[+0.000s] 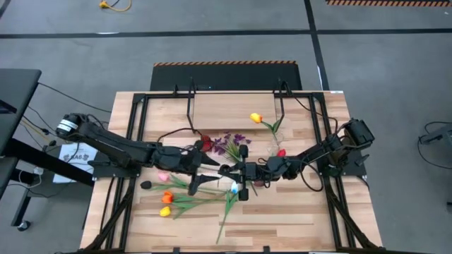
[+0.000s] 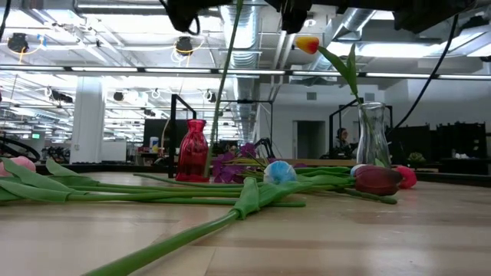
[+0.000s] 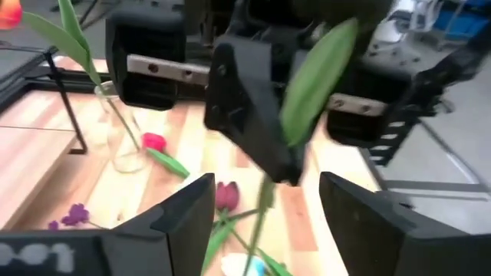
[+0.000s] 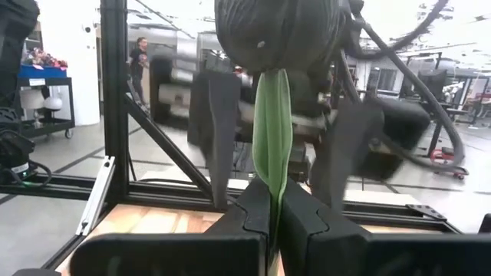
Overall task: Pick and place flowers into a vace then onto a shelf
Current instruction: Put the right black flower into the transparent vase
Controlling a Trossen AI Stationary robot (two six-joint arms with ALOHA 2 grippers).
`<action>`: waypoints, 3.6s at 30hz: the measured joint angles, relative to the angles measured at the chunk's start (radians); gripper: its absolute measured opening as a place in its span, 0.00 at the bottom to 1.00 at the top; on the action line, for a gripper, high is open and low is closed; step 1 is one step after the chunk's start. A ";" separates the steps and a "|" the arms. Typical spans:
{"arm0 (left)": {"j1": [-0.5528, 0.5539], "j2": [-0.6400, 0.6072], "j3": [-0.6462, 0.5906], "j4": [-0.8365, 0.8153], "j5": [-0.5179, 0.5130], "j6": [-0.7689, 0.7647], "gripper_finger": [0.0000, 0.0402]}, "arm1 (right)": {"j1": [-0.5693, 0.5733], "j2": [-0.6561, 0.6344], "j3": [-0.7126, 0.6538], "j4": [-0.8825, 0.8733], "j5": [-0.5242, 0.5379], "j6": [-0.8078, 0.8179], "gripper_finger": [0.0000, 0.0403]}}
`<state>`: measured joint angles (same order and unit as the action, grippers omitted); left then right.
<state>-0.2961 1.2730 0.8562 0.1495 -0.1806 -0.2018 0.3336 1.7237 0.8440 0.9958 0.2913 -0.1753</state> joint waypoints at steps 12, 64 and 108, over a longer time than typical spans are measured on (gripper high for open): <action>-0.161 -0.245 -0.008 -0.150 -0.218 -0.069 0.58 | 0.001 -0.087 0.000 -0.104 -0.001 0.036 0.00; -0.286 -0.239 -0.010 -0.161 -0.427 -0.017 0.58 | -0.030 -0.993 0.000 -1.111 0.713 0.036 0.00; -0.286 -0.239 -0.011 -0.170 -0.407 -0.020 0.57 | -0.019 -0.991 0.000 -1.353 0.675 0.238 0.20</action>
<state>-0.5819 1.0344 0.8455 -0.0208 -0.5880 -0.2216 0.3141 0.7326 0.8444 -0.3574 0.9661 0.0625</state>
